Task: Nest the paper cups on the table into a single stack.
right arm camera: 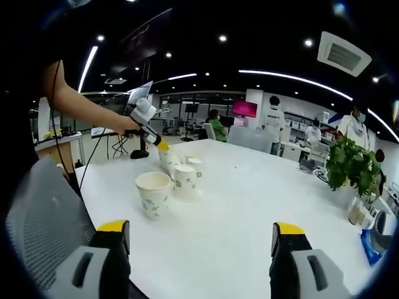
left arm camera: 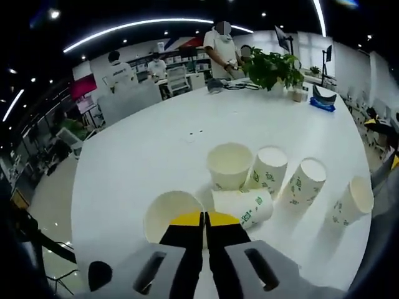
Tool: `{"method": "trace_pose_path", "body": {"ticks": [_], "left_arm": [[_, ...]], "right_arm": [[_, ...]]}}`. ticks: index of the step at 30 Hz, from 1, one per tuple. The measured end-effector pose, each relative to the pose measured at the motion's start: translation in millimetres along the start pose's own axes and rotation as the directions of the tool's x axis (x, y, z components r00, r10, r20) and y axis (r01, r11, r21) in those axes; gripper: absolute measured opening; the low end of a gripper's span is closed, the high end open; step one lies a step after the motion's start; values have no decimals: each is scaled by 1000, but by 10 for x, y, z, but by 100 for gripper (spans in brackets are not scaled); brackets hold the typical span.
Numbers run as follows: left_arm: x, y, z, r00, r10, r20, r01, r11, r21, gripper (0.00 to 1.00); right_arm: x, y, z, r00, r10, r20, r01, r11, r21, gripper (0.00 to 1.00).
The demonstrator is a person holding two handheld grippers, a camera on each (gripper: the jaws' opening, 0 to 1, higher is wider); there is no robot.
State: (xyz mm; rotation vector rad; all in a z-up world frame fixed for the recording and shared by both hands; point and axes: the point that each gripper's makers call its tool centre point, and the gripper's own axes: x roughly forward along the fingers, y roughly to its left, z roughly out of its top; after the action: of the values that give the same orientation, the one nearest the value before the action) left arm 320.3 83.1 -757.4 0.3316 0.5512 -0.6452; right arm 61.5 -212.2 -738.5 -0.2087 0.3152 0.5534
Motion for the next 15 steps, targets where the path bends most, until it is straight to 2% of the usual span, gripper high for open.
{"method": "trace_pose_path", "body": {"ticks": [6, 13, 15], "left_arm": [[-172, 0, 54, 1000, 11, 18, -11, 1000, -5, 0], [-383, -107, 183, 999, -10, 51, 11, 1000, -26, 0], [-464, -186, 262, 997, -24, 69, 26, 999, -27, 0]], "right_arm": [[6, 10, -1, 1000, 7, 3, -7, 1000, 0, 96], [3, -1, 8, 1000, 2, 8, -2, 1000, 1, 96], [1, -3, 9, 1000, 0, 9, 0, 1000, 0, 96]]}}
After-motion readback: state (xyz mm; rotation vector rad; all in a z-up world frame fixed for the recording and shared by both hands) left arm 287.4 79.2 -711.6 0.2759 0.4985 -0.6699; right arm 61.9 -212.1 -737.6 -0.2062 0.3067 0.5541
